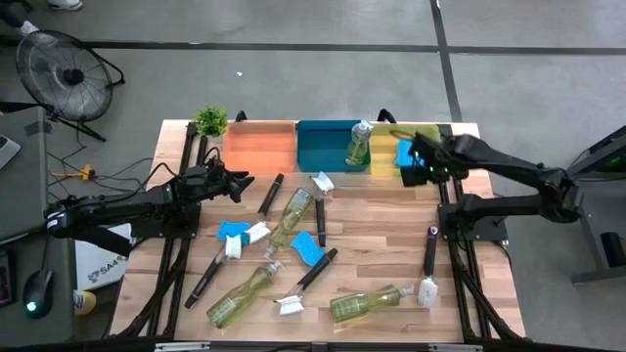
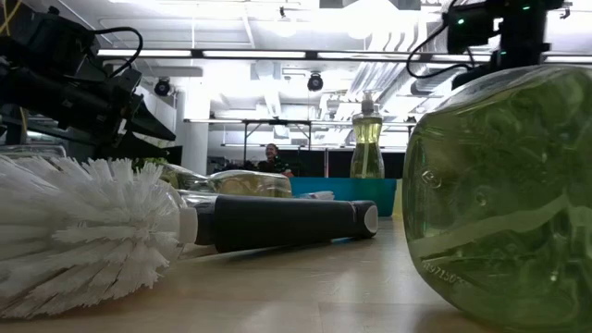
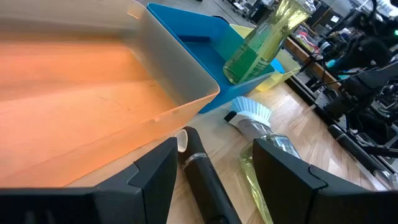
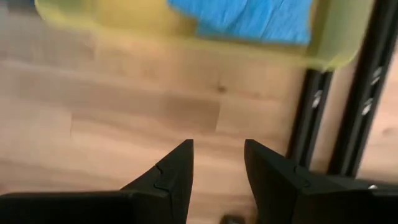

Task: Pick & Place Kitchen Sink Supplies
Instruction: Put the cleaning brush into the orange bin

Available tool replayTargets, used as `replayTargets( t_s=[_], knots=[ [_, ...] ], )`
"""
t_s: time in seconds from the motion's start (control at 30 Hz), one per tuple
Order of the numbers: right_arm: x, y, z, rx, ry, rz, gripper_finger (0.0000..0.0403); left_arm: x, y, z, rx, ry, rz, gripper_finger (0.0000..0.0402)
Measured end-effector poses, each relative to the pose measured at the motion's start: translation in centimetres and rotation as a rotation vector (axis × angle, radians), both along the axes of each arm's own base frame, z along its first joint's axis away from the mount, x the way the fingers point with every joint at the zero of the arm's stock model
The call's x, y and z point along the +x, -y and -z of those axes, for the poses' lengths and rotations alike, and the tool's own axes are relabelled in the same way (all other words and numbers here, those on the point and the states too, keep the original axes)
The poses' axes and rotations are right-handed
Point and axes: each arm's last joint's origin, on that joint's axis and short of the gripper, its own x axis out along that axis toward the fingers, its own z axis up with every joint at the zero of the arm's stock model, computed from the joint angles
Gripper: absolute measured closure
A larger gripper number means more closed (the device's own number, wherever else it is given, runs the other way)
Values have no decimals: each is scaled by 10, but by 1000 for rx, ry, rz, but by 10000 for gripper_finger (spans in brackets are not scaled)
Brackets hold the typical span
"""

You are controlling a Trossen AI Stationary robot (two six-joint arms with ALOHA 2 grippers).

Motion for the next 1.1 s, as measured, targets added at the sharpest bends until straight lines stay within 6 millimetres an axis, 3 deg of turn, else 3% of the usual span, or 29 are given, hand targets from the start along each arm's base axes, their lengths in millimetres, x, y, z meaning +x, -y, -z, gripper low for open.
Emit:
replayTargets(
  t_s=[0.37,0.9,1.1],
  knots=[
    [-3,-52,23,55,23,-48,266,0,0,0,0,0,0,197],
    [11,-91,31,147,36,115,266,0,0,0,0,0,0,197],
    [19,-107,43,242,-93,193,266,0,0,0,0,0,0,197]
  ],
)
